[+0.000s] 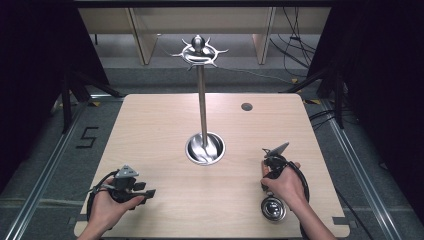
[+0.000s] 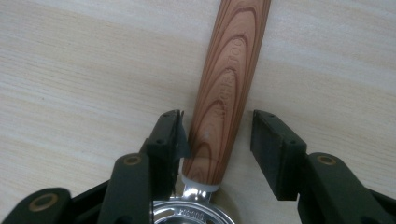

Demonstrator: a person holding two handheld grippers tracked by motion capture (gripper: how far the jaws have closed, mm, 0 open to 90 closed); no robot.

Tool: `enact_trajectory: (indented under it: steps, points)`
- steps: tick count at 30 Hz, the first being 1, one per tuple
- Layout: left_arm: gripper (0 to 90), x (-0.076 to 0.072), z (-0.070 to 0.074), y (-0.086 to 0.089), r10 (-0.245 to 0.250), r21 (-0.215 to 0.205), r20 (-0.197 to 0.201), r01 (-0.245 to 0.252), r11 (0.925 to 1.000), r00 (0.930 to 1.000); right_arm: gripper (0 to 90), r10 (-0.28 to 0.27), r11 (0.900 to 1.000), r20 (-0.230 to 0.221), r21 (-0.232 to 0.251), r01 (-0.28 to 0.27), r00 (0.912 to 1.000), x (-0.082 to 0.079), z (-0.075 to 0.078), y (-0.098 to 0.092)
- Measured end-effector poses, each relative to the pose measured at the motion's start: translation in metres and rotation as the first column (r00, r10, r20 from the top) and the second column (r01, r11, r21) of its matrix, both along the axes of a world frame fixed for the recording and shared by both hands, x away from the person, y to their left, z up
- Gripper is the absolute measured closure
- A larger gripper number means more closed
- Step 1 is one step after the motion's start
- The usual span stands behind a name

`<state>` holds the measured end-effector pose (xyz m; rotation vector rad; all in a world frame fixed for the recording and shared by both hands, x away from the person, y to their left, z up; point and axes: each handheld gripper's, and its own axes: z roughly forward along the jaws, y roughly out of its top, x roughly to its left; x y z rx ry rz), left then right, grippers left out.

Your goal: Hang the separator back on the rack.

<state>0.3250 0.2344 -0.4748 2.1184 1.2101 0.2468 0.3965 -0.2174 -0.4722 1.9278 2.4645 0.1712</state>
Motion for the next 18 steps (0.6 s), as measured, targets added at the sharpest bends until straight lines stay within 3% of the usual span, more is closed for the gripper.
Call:
enact_trajectory:
  steps: [5,6,7,9,12,14,15,18]
  points:
    - [49.2,0.0000,-0.0001,0.0002,-0.002,0.000,-0.001,0.002,1.0000,1.0000,63.4,-0.035,0.999,-0.008,0.016,0.035,0.9994,-0.0008,0.0007,0.0037]
    - [49.1,-0.0002,0.0002,0.0001,-0.003,-0.003,-0.004,0.003,1.0000,1.0000,64.6,-0.033,0.999,-0.013,0.019,0.033,0.9994,-0.0009,0.0008,0.0038]
    - [49.1,-0.0003,0.0004,0.0000,-0.002,-0.003,-0.006,0.002,1.0000,1.0000,65.7,0.007,1.000,-0.003,0.004,-0.007,1.0000,-0.0001,-0.0002,0.0013]
    - [49.1,-0.0002,0.0000,0.0003,-0.004,-0.002,-0.006,0.004,1.0000,1.0000,67.3,0.008,1.000,-0.018,-0.026,-0.008,0.9998,-0.0006,0.0005,0.0004]
    - [49.1,0.0003,-0.0006,0.0001,-0.005,-0.005,-0.006,0.005,1.0000,1.0000,69.0,0.010,0.999,-0.022,-0.030,-0.011,0.9997,-0.0004,0.0007,0.0000]
    - [49.2,0.0001,-0.0003,0.0001,-0.008,0.001,-0.004,0.008,1.0000,1.0000,69.1,0.012,1.000,-0.033,0.026,-0.011,0.9994,0.0007,0.0007,-0.0009]
    - [49.1,0.0001,-0.0003,0.0001,-0.008,0.001,-0.004,0.008,1.0000,1.0000,69.2,-0.004,1.000,-0.038,0.028,0.005,0.9993,0.0000,0.0015,0.0008]
    - [49.1,0.0000,-0.0005,0.0002,-0.009,-0.003,-0.004,0.009,1.0000,1.0000,69.2,0.017,0.999,-0.022,0.034,-0.016,0.9996,-0.0008,0.0019,0.0008]
